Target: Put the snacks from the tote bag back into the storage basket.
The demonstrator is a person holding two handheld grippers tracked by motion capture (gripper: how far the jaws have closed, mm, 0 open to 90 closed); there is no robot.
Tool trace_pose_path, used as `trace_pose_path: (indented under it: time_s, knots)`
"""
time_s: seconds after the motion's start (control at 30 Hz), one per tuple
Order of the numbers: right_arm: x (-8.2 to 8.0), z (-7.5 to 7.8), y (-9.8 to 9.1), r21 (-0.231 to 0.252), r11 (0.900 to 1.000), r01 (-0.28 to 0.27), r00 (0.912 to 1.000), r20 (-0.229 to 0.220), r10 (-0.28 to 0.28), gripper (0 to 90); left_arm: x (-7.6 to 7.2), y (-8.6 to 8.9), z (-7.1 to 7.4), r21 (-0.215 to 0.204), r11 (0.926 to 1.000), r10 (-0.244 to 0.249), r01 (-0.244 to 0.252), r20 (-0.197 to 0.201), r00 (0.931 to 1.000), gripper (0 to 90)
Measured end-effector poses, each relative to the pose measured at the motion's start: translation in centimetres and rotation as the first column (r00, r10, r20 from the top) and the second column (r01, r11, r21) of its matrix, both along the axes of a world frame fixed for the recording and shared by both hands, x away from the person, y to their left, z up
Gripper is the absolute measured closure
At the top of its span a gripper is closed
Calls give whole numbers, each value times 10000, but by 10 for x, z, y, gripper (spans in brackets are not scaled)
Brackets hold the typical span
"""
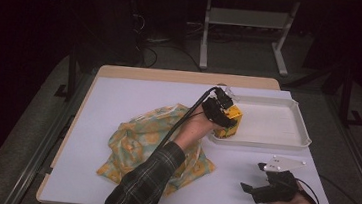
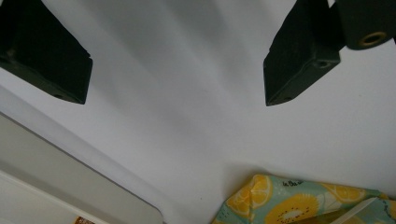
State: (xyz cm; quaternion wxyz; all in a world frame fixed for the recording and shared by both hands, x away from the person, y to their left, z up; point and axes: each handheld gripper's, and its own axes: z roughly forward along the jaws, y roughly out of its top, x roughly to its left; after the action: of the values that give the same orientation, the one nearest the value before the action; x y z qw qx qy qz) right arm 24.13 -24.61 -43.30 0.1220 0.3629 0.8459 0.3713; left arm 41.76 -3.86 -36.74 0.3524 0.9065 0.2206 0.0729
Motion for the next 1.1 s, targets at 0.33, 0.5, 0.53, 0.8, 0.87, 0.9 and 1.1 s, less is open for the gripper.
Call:
trace_pose_path:
  time_s: [0.33, 0.5, 0.53, 0.8, 0.87, 0.9, 1.1]
  knots:
    - [-1, 0, 0, 27, 10000, 30, 10000, -16, -30, 77, -1, -2, -8, 238, 9997, 46, -47, 51, 10000, 531]
    - [-1, 0, 0, 33, 10000, 46, 10000, -13, -46, 77, -1, -4, -12, 411, 9991, 38, -39, 25, 10000, 528]
    - [-1, 0, 0, 19, 10000, 29, 10000, -25, -29, 78, -1, -4, -13, 417, 9991, 49, -51, 36, 10000, 528]
    - [-1, 0, -1, 3, 10000, -8, 10000, -8, 8, 78, -1, -2, -13, 395, 9992, 23, -21, -49, 10000, 516]
    - [0, 0, 0, 8, 10000, -15, 10000, 5, 15, 77, 0, -1, -11, 287, 9996, -27, 29, -83, 10000, 496]
    - [-1, 0, 0, 3, 10000, -20, 10000, 1, 20, 77, -1, 0, -10, 216, 9998, 3, 0, -160, 9999, 493]
    - [-1, 0, 1, 45, 10000, -17, 10000, -42, 17, 77, -2, 7, 0, 134, 9997, -195, 197, -179, 9996, 389]
